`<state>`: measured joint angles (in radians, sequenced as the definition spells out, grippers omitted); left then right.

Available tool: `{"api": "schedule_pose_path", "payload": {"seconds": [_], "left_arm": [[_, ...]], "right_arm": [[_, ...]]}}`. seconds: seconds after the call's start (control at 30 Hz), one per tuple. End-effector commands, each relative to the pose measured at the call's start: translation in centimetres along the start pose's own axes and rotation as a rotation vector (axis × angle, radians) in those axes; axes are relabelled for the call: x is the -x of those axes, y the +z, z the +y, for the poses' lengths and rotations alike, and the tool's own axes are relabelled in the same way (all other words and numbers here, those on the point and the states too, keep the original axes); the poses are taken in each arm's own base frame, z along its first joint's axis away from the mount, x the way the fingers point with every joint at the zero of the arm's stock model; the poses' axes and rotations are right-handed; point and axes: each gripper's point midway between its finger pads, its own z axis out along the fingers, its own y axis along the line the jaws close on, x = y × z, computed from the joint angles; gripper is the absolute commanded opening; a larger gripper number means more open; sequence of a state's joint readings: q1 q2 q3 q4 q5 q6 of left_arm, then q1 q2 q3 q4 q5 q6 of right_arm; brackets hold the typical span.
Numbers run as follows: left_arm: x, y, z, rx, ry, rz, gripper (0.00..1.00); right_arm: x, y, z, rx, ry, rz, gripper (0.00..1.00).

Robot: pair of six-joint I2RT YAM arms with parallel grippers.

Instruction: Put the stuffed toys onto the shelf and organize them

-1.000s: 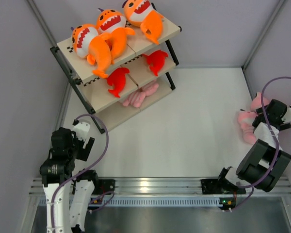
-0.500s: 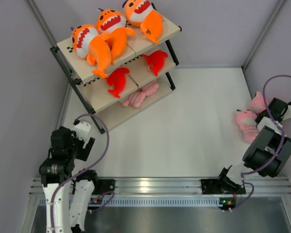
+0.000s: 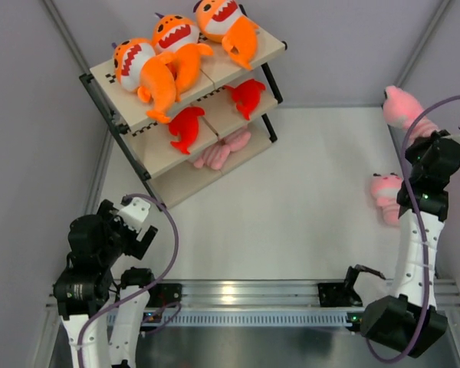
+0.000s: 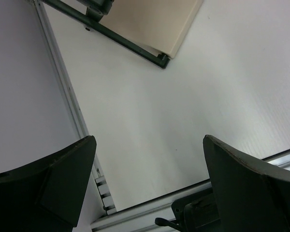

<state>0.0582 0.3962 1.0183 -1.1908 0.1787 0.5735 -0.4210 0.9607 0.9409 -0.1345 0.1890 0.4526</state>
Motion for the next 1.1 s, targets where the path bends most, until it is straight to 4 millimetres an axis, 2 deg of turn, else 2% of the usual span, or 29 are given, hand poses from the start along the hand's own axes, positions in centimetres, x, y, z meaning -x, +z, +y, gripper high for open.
{"api": "schedule_pose_path", "payload": {"seconds": [0.0, 0.07, 0.1, 0.13, 0.2, 0.23, 0.3, 0.33, 0.37, 0.4, 0.5, 0.53, 0.6, 0.63, 0.7, 0.73, 0.8, 0.83, 0.93, 1.07], "left_arm": [[0.9, -0.4, -0.7, -0.041, 0.037, -0.054, 0.99], [1.2, -0.4, -0.9, -0.053, 0.041, -0.066, 0.99], [1.2, -0.4, -1.1, -0.063, 0.041, -0.07, 0.98], [1.4, -0.4, -1.4, -0.077, 0.039, -0.08, 0.99], [1.6, -0.4, -1.5, -0.086, 0.03, -0.089, 0.99], [1.6, -0.5, -1.7, -0.092, 0.03, -0.093, 0.99], [1.7, -0.5, -1.7, -0.096, 0.037, -0.098, 0.99], [1.7, -0.5, -2.0, -0.11, 0.043, -0.101, 0.99], [1.8, -0.5, -2.2, -0.122, 0.051, -0.108, 0.99], [1.8, -0.5, -2.6, -0.141, 0.055, -0.113, 0.99], [2.0, -0.7, -3.8, -0.208, 0.06, -0.134, 0.99], [2.0, -0.7, -4.1, -0.223, 0.065, -0.137, 0.99], [1.9, -0.8, -4.6, -0.247, 0.066, -0.142, 0.99], [2.0, -0.9, -4.6, -0.246, 0.067, -0.145, 0.99], [2.1, -1.1, -4.5, -0.237, 0.073, -0.152, 0.99], [2.3, -1.2, -4.5, -0.24, 0.067, -0.158, 0.99], [3.0, -1.7, -5.2, -0.273, 0.056, -0.191, 0.98], [3.2, -2.2, -5.5, -0.288, 0.062, -0.208, 0.99], [3.2, -2.6, -6.3, -0.322, 0.094, -0.23, 0.98], [2.7, -2.5, -6.2, -0.306, 0.093, -0.22, 0.99]], "right_arm": [[-1.1, -2.8, 4.7, 0.213, -0.077, 0.128, 0.0], [-4.9, -5.6, 9.0, 0.435, -0.107, 0.301, 0.0], [-6.7, -6.5, 10.3, 0.513, -0.111, 0.376, 0.0], [-9.1, -8.4, 11.9, 0.604, -0.117, 0.475, 0.0], [-12.1, -10.9, 13.8, 0.726, -0.132, 0.606, 0.0], [-13.9, -13.2, 15.3, 0.81, -0.188, 0.664, 0.0], [-16.3, -17.1, 17.6, 0.95, -0.227, 0.759, 0.0], [-17.7, -20.6, 19.2, 1.069, -0.219, 0.834, 0.0], [-17.3, -23.2, 21.4, 1.231, -0.174, 0.851, 0.0], [-18.4, -26.3, 22.5, 1.298, -0.12, 0.945, 0.0], [-19.0, -30.1, 26.0, 1.444, -0.04, 0.978, 0.0], [-19.4, -32.6, 26.9, 1.486, -0.001, 1.038, 0.0], [-21.1, -34.6, 28.6, 1.541, 0.03, 1.109, 0.0], [-21.4, -36.9, 29.3, 1.602, 0.025, 1.145, 0.0], [-22.8, -38.9, 30.3, 1.669, 0.029, 1.211, 0.0], [-22.6, -40.8, 30.9, 1.727, 0.025, 1.228, 0.0], [-23.3, -42.4, 31.5, 1.785, 0.015, 1.262, 0.0], [-22.6, -43.8, 32.2, 1.841, 0.024, 1.25, 0.0], [-21.9, -45.8, 33.2, 1.941, 0.039, 1.246, 0.0], [-21.4, -47.9, 32.8, 2.065, 0.005, 1.251, 0.0]]}}
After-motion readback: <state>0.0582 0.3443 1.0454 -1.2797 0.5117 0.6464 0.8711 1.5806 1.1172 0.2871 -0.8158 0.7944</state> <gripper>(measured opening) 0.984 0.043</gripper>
